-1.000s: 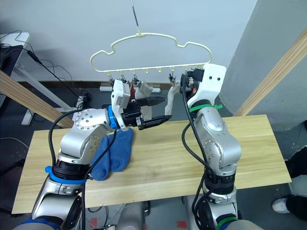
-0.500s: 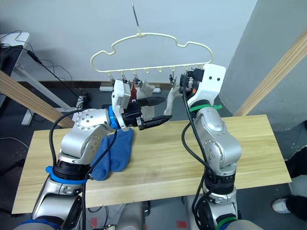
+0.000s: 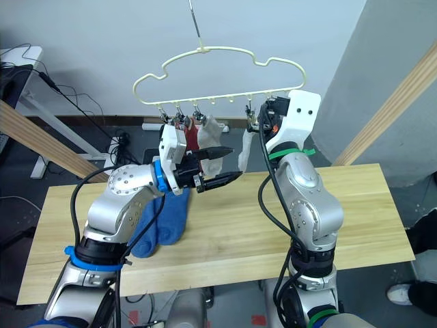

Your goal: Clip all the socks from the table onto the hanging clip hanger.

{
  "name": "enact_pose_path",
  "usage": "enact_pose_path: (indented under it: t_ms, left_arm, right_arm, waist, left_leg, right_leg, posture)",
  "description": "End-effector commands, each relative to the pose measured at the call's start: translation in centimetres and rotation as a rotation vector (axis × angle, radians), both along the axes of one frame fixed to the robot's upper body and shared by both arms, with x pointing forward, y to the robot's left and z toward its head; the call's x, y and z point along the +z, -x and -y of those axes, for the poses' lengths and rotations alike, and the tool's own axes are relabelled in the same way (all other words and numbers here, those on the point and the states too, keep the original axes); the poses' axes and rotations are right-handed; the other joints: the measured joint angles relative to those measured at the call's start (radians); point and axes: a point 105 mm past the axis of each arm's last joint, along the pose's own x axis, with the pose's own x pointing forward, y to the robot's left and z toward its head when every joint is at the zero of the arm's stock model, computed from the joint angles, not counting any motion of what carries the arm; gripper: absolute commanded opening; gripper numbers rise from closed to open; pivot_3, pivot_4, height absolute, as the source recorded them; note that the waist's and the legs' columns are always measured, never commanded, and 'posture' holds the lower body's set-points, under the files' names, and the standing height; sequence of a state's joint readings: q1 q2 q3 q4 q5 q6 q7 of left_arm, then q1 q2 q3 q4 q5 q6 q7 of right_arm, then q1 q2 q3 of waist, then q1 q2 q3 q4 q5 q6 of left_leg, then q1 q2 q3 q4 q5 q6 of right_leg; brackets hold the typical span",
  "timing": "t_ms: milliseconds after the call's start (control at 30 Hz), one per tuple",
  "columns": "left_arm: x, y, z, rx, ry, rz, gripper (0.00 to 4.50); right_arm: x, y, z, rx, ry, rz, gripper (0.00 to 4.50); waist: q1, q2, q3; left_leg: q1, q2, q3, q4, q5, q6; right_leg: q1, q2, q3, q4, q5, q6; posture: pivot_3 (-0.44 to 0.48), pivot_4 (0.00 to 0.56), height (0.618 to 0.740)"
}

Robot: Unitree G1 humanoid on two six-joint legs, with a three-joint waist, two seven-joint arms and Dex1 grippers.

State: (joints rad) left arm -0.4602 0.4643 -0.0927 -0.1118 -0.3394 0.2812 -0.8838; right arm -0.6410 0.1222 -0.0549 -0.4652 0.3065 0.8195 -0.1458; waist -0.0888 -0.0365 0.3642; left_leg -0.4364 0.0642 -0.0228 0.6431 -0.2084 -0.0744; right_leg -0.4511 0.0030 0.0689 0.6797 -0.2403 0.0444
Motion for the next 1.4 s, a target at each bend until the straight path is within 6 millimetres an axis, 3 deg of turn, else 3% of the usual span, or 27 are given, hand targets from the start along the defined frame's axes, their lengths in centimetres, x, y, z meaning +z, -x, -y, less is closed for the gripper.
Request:
enact_pose_path:
  t_ms: [33,100,167,300,500,800,1000,1400]
  left_arm:
    - [-1.5,-0.9,-3.1,0.272,0.003,0.005,3.38]
    - [-4.2,-0.7,-5.5,0.452,0.006,-0.052,3.80]
    - [-5.5,-0.3,-6.7,0.551,0.028,-0.084,4.39]
    - [-8.3,-0.3,-9.6,0.801,0.042,-0.162,4.45]
    - [-11.2,-0.6,-10.5,0.894,0.087,-0.293,4.45]
    - [-13.1,-2.7,-11.0,0.999,0.026,-0.316,4.45]
    - [-14.5,-2.1,-10.5,0.988,-0.035,-0.367,4.45]
    - [-14.4,-1.4,-10.5,0.972,-0.041,-0.374,2.09]
  right_arm:
    - [1.2,0.9,0.2,0.004,-0.012,0.062,0.00]
    - [1.1,0.9,0.2,0.008,-0.009,0.057,0.00]
    - [1.0,0.8,0.1,0.014,-0.005,0.053,0.00]
    - [0.8,0.8,-0.1,0.025,0.002,0.047,0.00]
    - [0.8,0.8,-0.3,0.042,0.011,0.040,0.00]
    - [0.7,0.8,-0.6,0.057,0.017,0.029,0.00]
    - [0.5,0.9,-0.7,0.062,0.012,0.021,0.00]
    - [0.5,0.8,-0.7,0.068,-0.008,0.014,0.00]
  waist:
    - [0.000,0.000,0.000]
    - [-0.003,0.000,0.000]
    - [-0.001,0.000,0.000]
    - [0.010,0.000,0.000]
    - [0.005,0.000,0.000]
    - [0.004,0.000,0.000]
    - [0.002,0.000,0.000]
    - [0.002,0.000,-0.001]
  left_leg:
    - [0.000,0.000,0.000,0.000,0.000,0.000]
    - [0.000,0.000,0.000,0.000,0.000,0.000]
    - [0.000,0.000,0.000,0.000,0.000,0.000]
    - [-0.001,0.000,-0.001,0.001,0.000,0.000]
    - [0.000,-0.001,0.000,0.001,0.000,0.000]
    - [0.000,0.000,0.001,0.001,0.000,0.000]
    - [0.000,0.000,0.000,0.001,0.000,0.000]
    - [0.000,0.000,0.000,0.001,0.000,0.000]
  right_leg:
    - [0.000,0.000,0.000,0.000,0.000,0.000]
    - [0.000,0.000,0.000,0.000,0.000,0.000]
    - [0.000,0.000,0.001,0.000,0.000,0.000]
    - [0.000,-0.001,-0.001,0.000,0.000,0.001]
    - [0.000,-0.001,0.000,0.000,-0.002,0.006]
    - [0.000,0.000,0.001,0.000,-0.002,0.005]
    - [0.000,0.000,0.000,0.000,-0.002,0.005]
    - [0.000,0.000,0.000,0.000,-0.002,0.005]
  posture:
    - [-0.137,0.321,0.740]
    - [-0.130,0.326,0.740]
    - [-0.128,0.328,0.740]
    - [-0.126,0.330,0.740]
    - [-0.127,0.334,0.740]
    - [-0.141,0.337,0.740]
    - [-0.145,0.336,0.740]
    - [-0.141,0.326,0.740]
